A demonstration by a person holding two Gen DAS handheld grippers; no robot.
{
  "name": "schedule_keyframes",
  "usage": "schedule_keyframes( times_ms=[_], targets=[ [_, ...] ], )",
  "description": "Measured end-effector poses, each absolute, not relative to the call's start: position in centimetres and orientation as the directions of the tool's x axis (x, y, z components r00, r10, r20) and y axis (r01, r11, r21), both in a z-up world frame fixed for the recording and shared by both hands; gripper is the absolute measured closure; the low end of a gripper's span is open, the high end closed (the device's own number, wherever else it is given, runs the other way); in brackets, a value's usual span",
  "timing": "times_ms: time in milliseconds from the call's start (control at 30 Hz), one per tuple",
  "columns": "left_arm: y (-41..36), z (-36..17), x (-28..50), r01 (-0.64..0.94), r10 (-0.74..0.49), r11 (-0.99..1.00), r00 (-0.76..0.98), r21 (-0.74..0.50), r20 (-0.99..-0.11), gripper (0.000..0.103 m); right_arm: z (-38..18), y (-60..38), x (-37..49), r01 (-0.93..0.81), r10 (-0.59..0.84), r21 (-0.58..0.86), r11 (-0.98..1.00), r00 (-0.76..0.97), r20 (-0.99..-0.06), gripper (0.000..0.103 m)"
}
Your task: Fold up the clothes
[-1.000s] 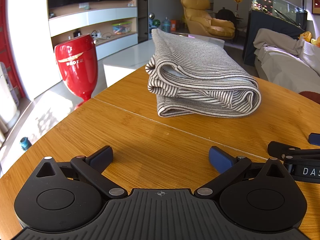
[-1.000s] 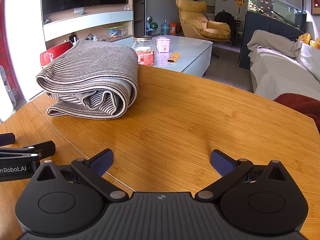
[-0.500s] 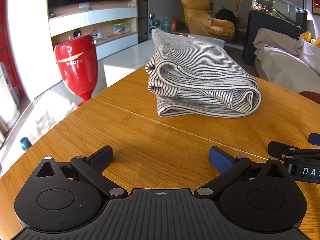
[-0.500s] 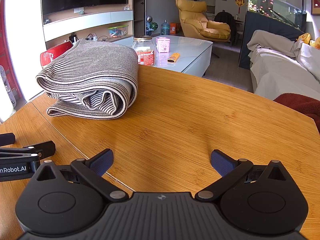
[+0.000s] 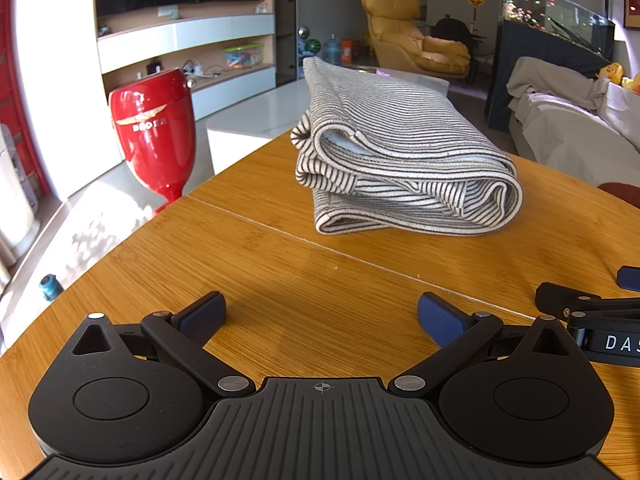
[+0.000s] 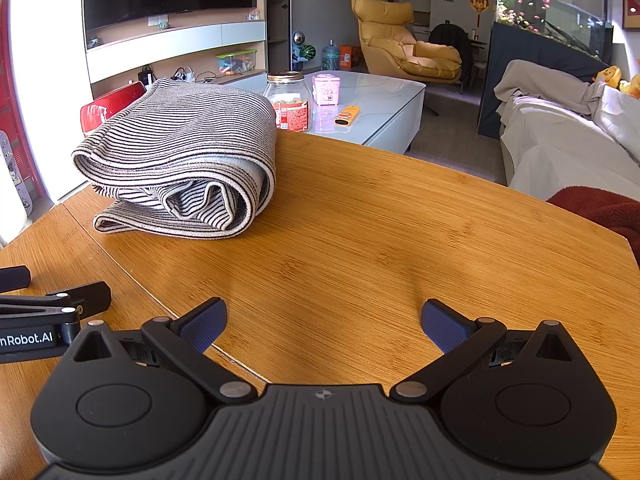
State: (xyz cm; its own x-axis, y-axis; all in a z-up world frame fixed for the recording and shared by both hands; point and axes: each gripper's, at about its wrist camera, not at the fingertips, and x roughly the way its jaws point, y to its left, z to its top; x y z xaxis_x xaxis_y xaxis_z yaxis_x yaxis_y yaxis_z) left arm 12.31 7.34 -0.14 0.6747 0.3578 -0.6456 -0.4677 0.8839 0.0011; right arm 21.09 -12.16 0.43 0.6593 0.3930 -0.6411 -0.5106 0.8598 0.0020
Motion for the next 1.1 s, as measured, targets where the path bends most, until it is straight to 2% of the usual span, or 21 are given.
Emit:
schedule_keyframes(
  times_ms=[833, 1100],
  targets=[
    [6.96, -0.17, 12.29, -0.467, 0.358, 0.884, 0.675, 0.003, -0.645, 0.0, 0.42, -12.15, 21.07, -0.511, 0.393, 0.002, 0.86, 0.659, -0.641, 0.0],
    [7.54, -0.07, 12.44, -0.417, 0.308, 0.909, 0.688, -0.01, -0.657, 0.0, 0.44, -12.15, 21.06, -0.51, 0.393, 0.002, 0.86, 0.659, -0.641, 0.0]
  ],
)
